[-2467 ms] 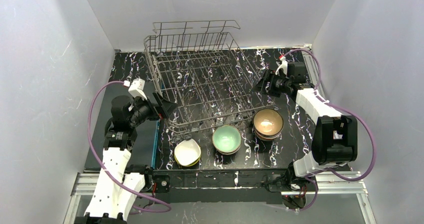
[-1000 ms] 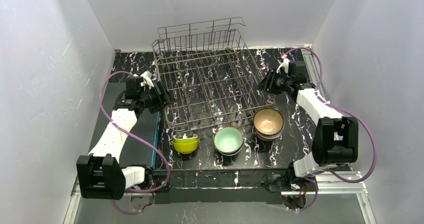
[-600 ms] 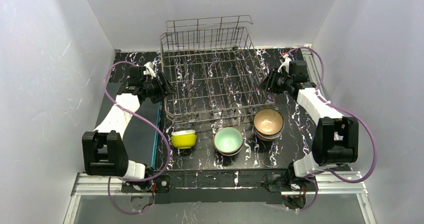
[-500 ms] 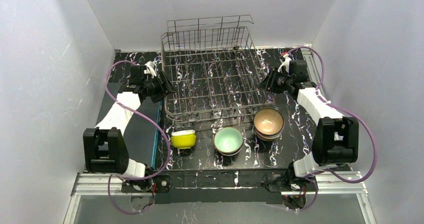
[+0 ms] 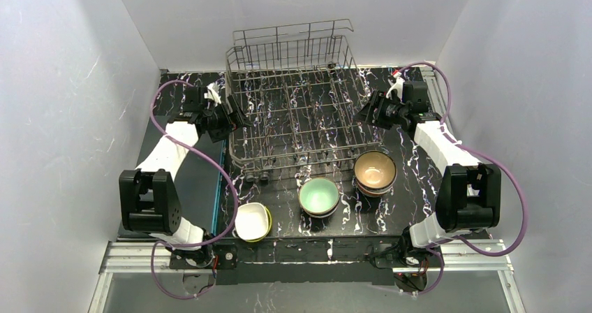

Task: Load the bowls into the dish rack
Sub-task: Adjust the dish rack at the center of the board.

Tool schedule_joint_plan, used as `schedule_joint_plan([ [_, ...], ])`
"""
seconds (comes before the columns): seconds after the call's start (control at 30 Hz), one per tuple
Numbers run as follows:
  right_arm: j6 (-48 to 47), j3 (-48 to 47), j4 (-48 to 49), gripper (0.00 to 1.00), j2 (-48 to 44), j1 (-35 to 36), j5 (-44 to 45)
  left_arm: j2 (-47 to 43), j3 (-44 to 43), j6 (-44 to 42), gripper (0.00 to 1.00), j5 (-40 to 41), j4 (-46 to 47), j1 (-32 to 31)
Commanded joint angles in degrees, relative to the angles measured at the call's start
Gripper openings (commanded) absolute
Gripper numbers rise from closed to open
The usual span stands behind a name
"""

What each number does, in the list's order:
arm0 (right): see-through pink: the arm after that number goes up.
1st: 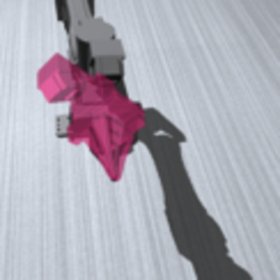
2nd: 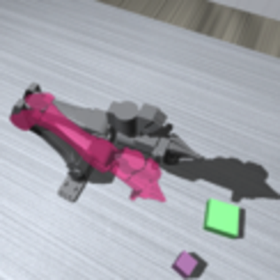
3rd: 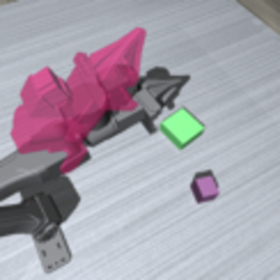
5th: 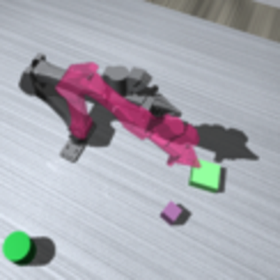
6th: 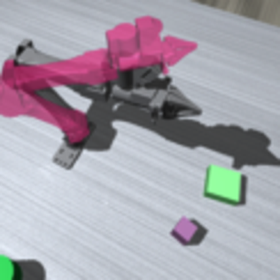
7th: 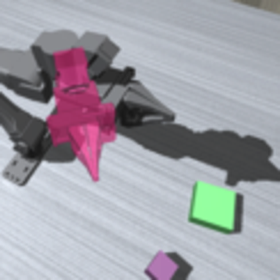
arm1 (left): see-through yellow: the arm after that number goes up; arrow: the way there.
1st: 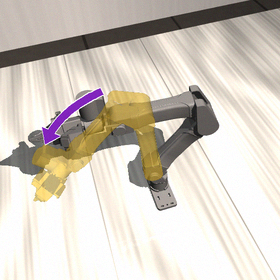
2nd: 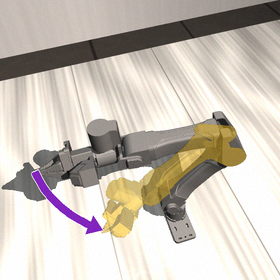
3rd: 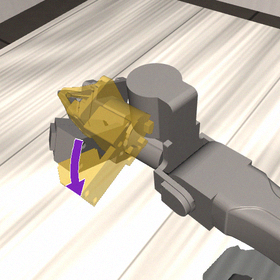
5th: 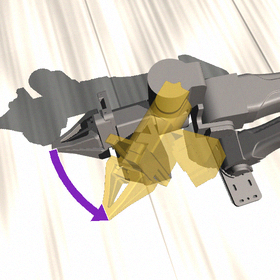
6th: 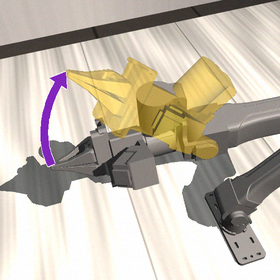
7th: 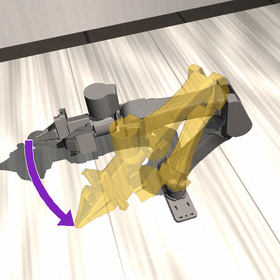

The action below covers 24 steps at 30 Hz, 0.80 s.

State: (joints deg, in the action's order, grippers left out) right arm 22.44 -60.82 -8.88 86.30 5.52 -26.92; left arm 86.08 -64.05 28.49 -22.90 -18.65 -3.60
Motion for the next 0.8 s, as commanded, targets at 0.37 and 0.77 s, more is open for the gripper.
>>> schedule_joint_plan([
  [0.37,-1.4,-4.9,-1.6,0.83,-5.5,0.8,2.2,-10.2,-6.8,-5.6,0.98,15.0,-12.6,-0.9],
  [0.77,-3.3,-7.1,-3.7,0.84,-6.5,4.2,2.0,-28.8,3.0,-4.1,0.95,11.5,-18.8,-1.4],
])
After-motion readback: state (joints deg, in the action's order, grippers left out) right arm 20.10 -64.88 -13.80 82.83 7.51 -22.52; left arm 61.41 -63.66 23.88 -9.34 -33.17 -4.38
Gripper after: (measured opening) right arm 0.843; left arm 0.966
